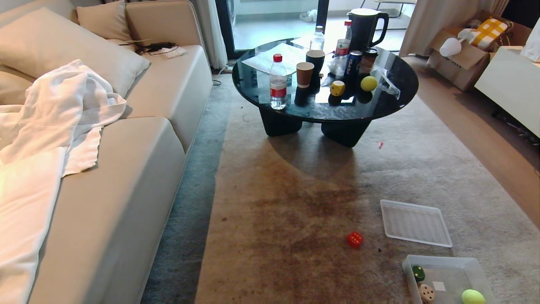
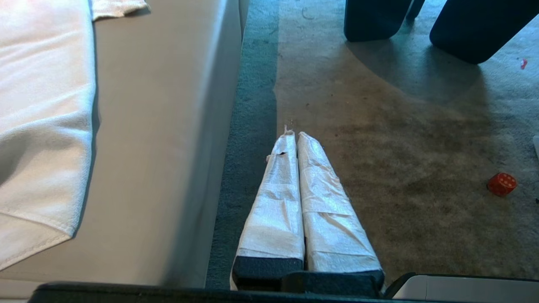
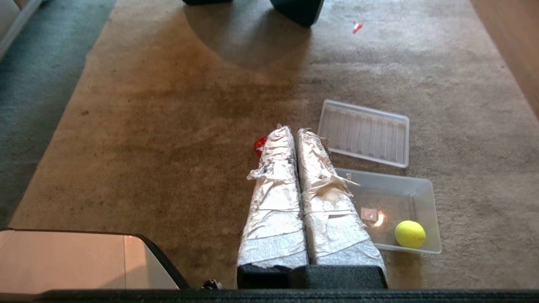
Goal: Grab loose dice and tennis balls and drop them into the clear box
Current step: Find toys out of the box
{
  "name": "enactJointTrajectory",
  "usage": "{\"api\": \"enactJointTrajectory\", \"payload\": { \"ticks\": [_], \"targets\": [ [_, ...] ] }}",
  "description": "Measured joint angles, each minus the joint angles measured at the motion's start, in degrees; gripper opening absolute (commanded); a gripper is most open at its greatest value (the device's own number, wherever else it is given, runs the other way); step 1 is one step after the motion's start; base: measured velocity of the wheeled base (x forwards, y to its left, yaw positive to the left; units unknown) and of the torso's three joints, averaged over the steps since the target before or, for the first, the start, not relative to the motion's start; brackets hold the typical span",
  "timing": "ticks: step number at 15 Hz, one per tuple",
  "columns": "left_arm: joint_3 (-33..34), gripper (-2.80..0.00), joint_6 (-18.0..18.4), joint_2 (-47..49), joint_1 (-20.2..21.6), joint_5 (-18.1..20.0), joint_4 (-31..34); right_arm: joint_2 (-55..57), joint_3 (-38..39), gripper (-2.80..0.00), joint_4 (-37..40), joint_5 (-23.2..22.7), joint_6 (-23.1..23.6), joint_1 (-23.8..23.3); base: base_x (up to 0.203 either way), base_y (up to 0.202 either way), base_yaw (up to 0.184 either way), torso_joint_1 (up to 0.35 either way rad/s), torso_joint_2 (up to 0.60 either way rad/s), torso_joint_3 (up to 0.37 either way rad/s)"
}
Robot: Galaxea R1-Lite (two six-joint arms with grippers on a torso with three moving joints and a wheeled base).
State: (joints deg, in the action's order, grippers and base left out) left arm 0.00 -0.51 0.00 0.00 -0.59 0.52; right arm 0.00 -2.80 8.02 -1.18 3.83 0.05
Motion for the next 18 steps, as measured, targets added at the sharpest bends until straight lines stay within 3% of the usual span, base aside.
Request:
{"api": "enactJointTrajectory", "payload": {
  "ticks": [18],
  "targets": [
    [0.00, -2.80, 0.35, 0.00, 0.00, -0.02, -0.10, 0.02, -0.04, -2.80, 0.00, -0.02, 0.07, 0.05, 0.000, 0.000, 0.000, 0.002, 0.00, -0.198]
  ]
}}
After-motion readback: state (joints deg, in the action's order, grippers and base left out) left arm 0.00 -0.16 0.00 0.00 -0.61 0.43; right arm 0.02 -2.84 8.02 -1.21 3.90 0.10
